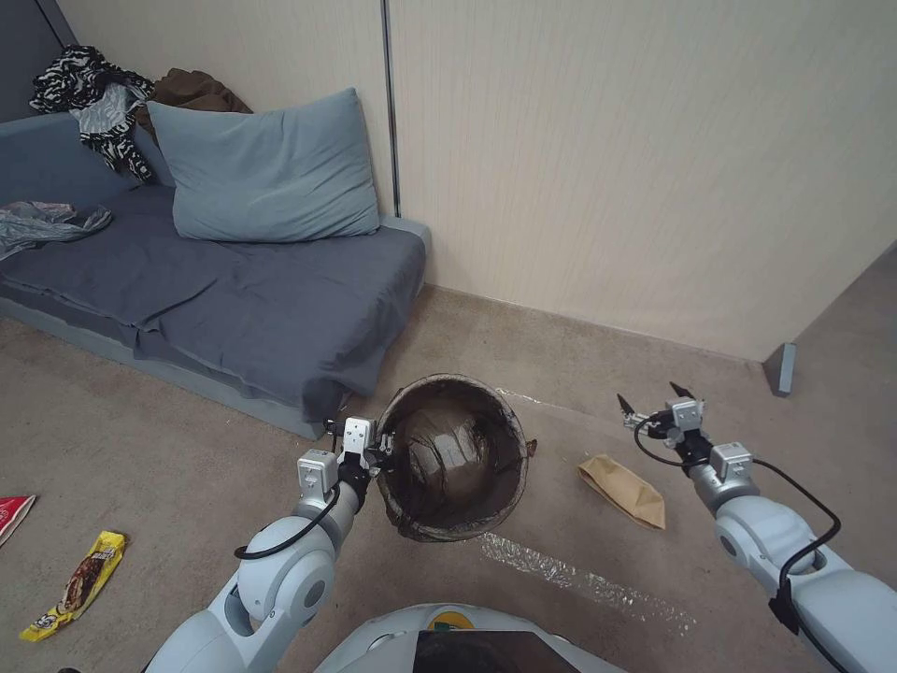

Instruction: Pick up the trash bin, then pick up the garbage from the floor and place it into the trash bin.

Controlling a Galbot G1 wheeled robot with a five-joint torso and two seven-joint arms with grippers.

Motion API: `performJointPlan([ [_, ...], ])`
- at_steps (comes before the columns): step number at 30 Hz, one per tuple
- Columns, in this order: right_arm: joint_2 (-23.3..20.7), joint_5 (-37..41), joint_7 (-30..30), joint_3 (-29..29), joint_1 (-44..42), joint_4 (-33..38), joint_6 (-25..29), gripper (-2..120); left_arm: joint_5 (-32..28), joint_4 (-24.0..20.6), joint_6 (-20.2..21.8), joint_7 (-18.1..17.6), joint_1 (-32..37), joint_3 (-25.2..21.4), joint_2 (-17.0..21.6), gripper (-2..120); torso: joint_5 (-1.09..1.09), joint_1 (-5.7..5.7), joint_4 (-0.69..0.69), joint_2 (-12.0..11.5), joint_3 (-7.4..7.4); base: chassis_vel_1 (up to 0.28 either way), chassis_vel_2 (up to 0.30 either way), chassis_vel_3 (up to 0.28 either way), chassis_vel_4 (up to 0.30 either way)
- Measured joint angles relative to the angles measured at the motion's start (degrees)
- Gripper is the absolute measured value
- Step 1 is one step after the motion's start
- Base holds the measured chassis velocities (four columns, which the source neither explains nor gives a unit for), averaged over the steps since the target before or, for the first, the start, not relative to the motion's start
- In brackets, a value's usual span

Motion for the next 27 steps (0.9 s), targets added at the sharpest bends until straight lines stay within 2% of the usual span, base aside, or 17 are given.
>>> performJointPlan([
  [5,-0.7,0.6,-2.8,-5.7,3.6,-4.4,0.1,100,-0.1,0.0,0.0,0.0,0.0,0.0,0.2,0,0.01,0.00,-0.01,0.0,0.00,0.000,0.000,0.000,0.000],
  [14,0.2,-0.9,-3.7,-12.3,6.8,-9.5,0.3,100,-0.2,-0.2,0.0,0.0,0.1,0.1,0.4,0,0.00,0.00,0.00,0.0,0.00,0.000,0.000,0.000,0.000],
  [27,2.1,-3.8,-4.6,-16.2,7.7,-14.7,0.9,100,-0.3,-0.5,0.1,-0.1,0.2,0.2,0.5,0,0.00,0.00,-0.01,0.0,0.00,0.000,0.000,0.000,0.000],
])
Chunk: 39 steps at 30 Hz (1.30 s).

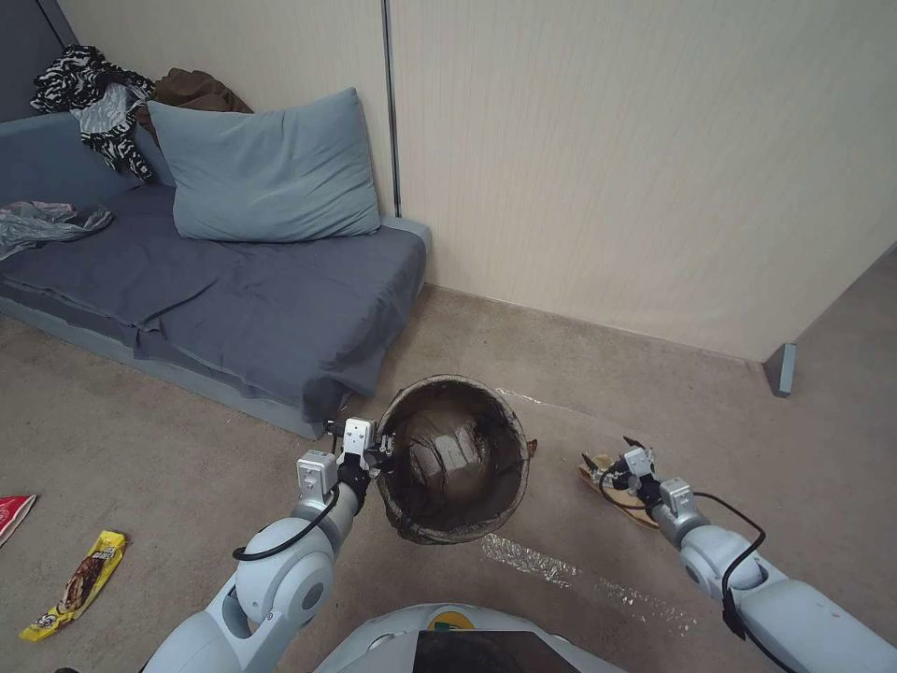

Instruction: Pick up the trash bin, then pick up the garbage from the floor and place it into the trash bin.

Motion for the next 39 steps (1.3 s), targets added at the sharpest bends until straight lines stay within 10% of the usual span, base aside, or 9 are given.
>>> performJointPlan([
  [39,4.8,-5.9,-1.7,-2.4,1.9,-9.9,-0.3,100,0.0,-0.3,0.0,0.0,-0.7,0.3,-0.9,0,0.00,0.00,0.01,0.0,0.00,0.000,0.000,0.000,0.000],
])
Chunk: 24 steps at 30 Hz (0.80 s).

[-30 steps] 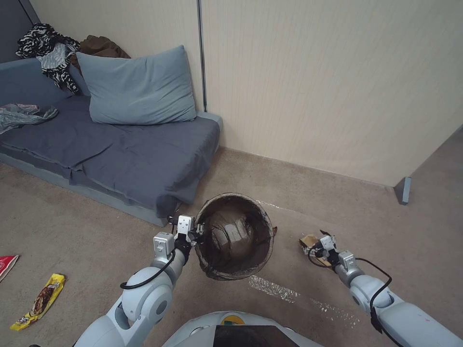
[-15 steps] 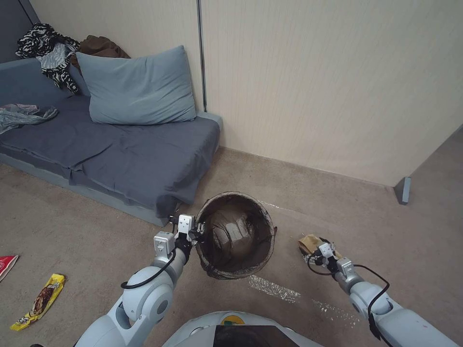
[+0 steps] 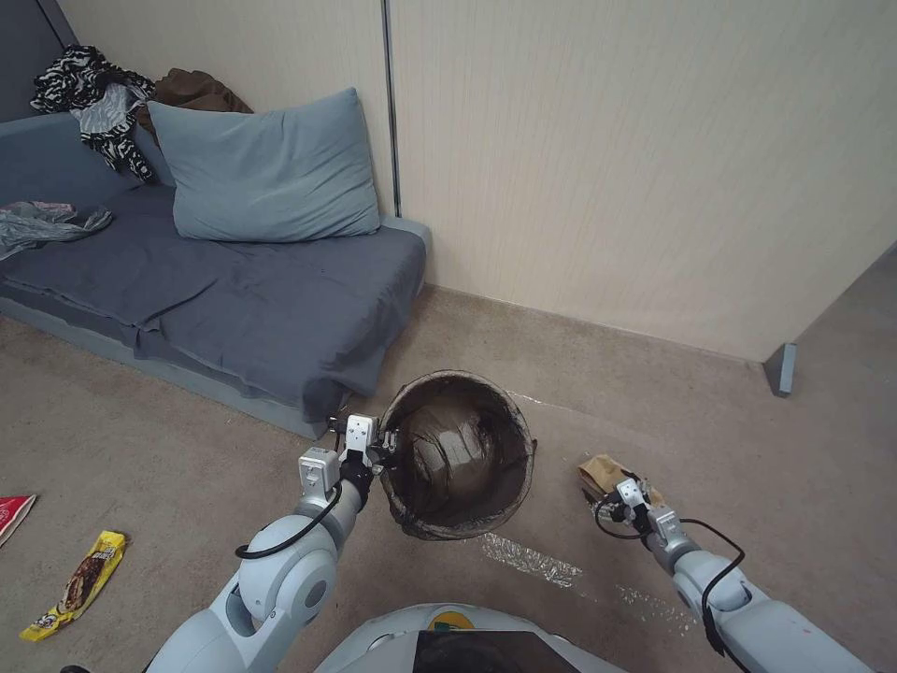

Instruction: Pick up the trash bin, then pick up the garbage from the floor and place it into the trash bin.

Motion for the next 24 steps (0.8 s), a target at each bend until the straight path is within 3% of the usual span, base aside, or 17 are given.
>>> performJointPlan([
  [24,2.4,-2.4,0.8,-1.6,4.0,-6.9,-0.5,100,-1.1,0.4,0.0,-0.2,-1.0,0.3,0.0,0,0.00,0.00,0.00,0.0,0.00,0.000,0.000,0.000,0.000],
])
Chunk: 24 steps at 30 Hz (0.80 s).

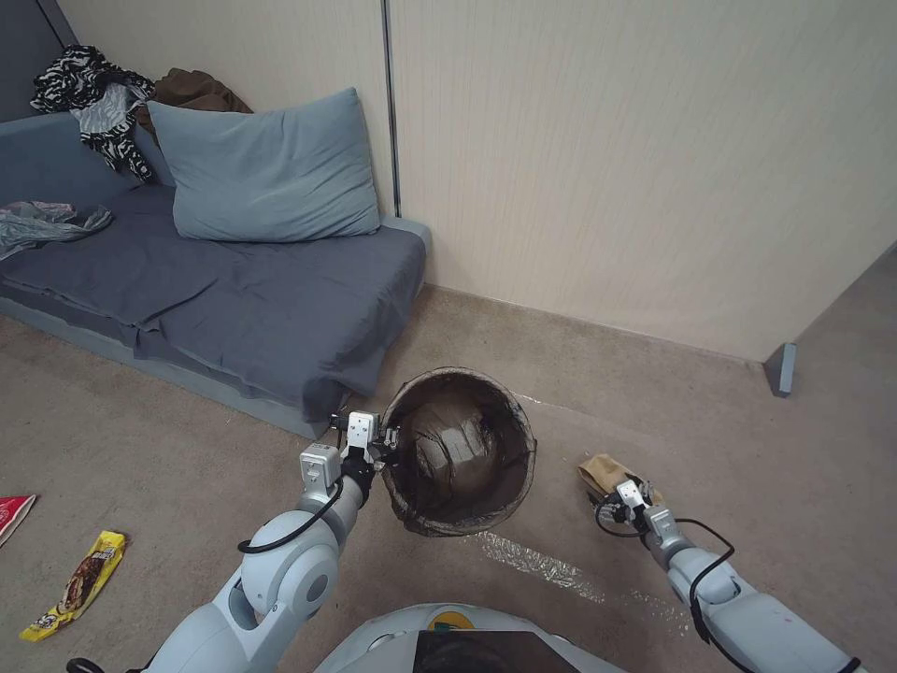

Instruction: Pick up the trash bin, then pick up the garbage from the floor and place it into the trash bin.

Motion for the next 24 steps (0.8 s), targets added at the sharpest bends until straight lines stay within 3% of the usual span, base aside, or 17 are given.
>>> performJointPlan([
  [24,1.5,-2.1,1.1,-1.1,2.5,-3.6,-0.7,97,-0.2,-0.3,0.0,-0.1,0.0,0.0,0.0,0,0.00,0.00,0.00,0.0,0.00,0.000,0.000,0.000,0.000],
])
